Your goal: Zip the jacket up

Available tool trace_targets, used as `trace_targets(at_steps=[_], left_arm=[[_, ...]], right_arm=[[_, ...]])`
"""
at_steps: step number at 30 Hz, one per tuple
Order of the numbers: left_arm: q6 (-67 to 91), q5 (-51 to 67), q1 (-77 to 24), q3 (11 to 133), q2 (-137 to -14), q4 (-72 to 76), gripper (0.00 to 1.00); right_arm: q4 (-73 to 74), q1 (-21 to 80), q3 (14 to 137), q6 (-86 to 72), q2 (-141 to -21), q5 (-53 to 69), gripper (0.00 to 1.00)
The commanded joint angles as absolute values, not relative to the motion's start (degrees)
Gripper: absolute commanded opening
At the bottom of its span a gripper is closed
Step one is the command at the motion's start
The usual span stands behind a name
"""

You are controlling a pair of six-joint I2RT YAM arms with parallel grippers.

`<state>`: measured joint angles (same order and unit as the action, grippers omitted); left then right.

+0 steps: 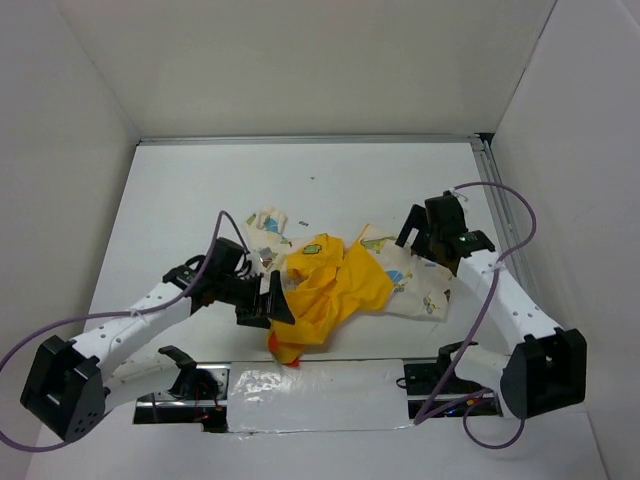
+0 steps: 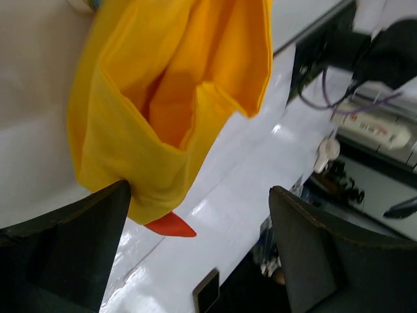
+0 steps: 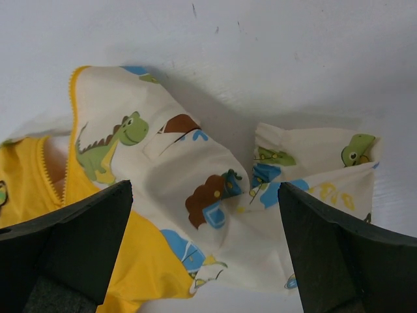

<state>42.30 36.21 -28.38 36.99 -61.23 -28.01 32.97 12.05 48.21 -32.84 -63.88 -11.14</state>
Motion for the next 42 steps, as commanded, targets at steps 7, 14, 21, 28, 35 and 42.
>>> trace_targets(at_steps=[7,14,21,28,35,42], left_arm=[[47.46,38.25,-41.30,31.28,-66.24,-19.25,0.60],[47.99,21.82,-43.34,45.68,-76.64,-25.91,0.00],[32.30,19.76,-31.31,88.37,-84.77,-26.88,0.00],[22.94,40.32,-25.50,141.39,-103.26,-33.59,0.00],[26.46,47.47,-12.07,117.37,-87.14,-17.78,0.00],[24.69,36.31,-0.45,79.05,-80.07,-14.51,0.00]], right_arm=[[24.61,11.25,48.25,-31.82,-75.06,-3.52,0.89],[23.81,11.17,48.94,-31.02,-74.18,-4.11,0.00],[34.26,4.85,76.94,-32.34,-80.67,-12.12,0.00],[43.25,3.43,111.88,-31.38,-85.09,-17.40,0.00],[35.42,6.50,92.84,-30.14,-69.45,-15.56,0.00],[23.21,23.88,48.93,-40.86,-57.30,-10.37,0.50]])
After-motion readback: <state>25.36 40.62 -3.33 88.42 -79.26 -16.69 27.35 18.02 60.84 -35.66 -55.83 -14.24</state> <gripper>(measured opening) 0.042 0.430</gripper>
